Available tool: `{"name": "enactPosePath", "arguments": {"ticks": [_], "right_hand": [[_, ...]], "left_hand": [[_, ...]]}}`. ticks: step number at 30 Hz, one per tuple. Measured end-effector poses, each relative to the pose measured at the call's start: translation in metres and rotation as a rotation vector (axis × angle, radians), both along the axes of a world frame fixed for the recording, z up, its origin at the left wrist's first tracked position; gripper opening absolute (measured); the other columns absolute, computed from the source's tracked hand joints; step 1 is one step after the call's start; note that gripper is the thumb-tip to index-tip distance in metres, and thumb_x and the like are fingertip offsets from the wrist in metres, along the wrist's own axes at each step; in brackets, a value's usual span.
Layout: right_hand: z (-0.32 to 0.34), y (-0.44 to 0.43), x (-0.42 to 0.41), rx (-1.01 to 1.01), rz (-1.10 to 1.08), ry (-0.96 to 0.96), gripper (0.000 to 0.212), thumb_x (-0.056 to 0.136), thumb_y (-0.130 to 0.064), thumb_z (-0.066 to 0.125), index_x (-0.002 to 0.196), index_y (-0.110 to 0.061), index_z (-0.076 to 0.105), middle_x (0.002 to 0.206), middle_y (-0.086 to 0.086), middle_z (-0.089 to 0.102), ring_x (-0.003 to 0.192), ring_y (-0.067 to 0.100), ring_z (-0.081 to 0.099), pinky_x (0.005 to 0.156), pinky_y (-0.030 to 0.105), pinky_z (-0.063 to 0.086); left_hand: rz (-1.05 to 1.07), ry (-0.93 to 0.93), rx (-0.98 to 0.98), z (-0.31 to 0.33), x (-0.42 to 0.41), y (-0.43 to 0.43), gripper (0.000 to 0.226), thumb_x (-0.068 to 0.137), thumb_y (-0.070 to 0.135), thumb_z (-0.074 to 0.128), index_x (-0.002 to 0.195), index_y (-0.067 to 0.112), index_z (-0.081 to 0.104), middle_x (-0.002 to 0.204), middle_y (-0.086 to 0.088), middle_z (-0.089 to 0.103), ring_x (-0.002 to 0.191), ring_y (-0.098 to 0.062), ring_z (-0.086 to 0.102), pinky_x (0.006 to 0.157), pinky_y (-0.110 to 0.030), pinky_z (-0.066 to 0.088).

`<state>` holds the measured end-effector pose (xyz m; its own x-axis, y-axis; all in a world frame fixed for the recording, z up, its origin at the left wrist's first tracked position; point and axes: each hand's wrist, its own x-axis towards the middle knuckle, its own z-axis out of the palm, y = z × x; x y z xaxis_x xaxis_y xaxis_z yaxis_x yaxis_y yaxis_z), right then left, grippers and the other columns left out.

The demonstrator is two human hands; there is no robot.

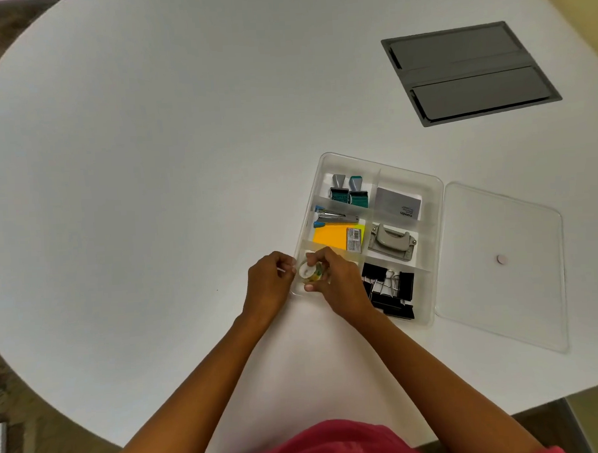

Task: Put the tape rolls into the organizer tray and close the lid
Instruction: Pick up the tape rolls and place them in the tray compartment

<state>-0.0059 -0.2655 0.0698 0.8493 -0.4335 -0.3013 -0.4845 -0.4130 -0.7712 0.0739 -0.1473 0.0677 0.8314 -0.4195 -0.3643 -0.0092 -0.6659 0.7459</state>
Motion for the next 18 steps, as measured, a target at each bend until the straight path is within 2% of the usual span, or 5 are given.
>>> {"name": "enactPosePath", "arguments": {"ticks": [3, 7, 11, 13, 18], "right_hand": [[-0.006, -0.001, -0.001, 0.002, -0.020, 0.020, 0.038, 0.060, 0.002, 0.085, 0.088, -0.001, 0.058, 0.115, 0.013, 0.068, 0.093, 0.017, 0.060, 0.064, 0.000, 0.041], [-0.006, -0.005, -0.006, -0.029, -0.014, 0.019, 0.047, 0.056, -0.007, 0.088, 0.092, -0.003, 0.057, 0.104, 0.008, 0.070, 0.076, 0.015, 0.050, 0.068, 0.025, 0.043], [-0.002, -0.007, -0.009, -0.072, 0.022, 0.011, 0.048, 0.062, -0.008, 0.086, 0.099, -0.007, 0.057, 0.095, -0.003, 0.060, 0.078, 0.013, 0.047, 0.062, 0.011, 0.034], [0.001, -0.008, -0.013, -0.179, 0.014, -0.018, 0.038, 0.068, -0.003, 0.080, 0.100, -0.006, 0.058, 0.096, 0.000, 0.058, 0.084, 0.016, 0.049, 0.067, 0.013, 0.034], [0.007, -0.013, -0.026, -0.601, 0.224, 0.075, 0.021, 0.074, 0.016, 0.062, 0.088, 0.001, 0.067, 0.098, 0.021, 0.059, 0.089, 0.033, 0.056, 0.073, 0.037, 0.049]], "left_hand": [[0.031, 0.019, -0.006, 0.000, -0.002, -0.002, 0.017, 0.084, 0.006, 0.057, 0.099, 0.008, 0.066, 0.088, 0.001, 0.062, 0.071, -0.005, 0.054, 0.063, -0.005, 0.040], [0.055, 0.041, -0.028, -0.001, -0.004, -0.001, 0.017, 0.084, 0.005, 0.057, 0.099, 0.009, 0.065, 0.082, 0.007, 0.059, 0.067, -0.001, 0.053, 0.059, 0.005, 0.039], [0.063, 0.054, -0.035, -0.002, -0.003, -0.001, 0.017, 0.084, 0.006, 0.058, 0.099, 0.009, 0.066, 0.082, 0.007, 0.060, 0.067, 0.001, 0.053, 0.061, 0.006, 0.039], [0.066, 0.057, -0.034, -0.001, -0.003, -0.001, 0.016, 0.084, 0.007, 0.059, 0.098, 0.010, 0.067, 0.079, 0.009, 0.059, 0.066, 0.002, 0.053, 0.059, 0.006, 0.039], [0.080, 0.065, -0.049, -0.001, -0.004, 0.000, 0.016, 0.084, 0.006, 0.059, 0.096, 0.011, 0.067, 0.075, 0.015, 0.058, 0.067, 0.002, 0.054, 0.060, 0.005, 0.039]]}}
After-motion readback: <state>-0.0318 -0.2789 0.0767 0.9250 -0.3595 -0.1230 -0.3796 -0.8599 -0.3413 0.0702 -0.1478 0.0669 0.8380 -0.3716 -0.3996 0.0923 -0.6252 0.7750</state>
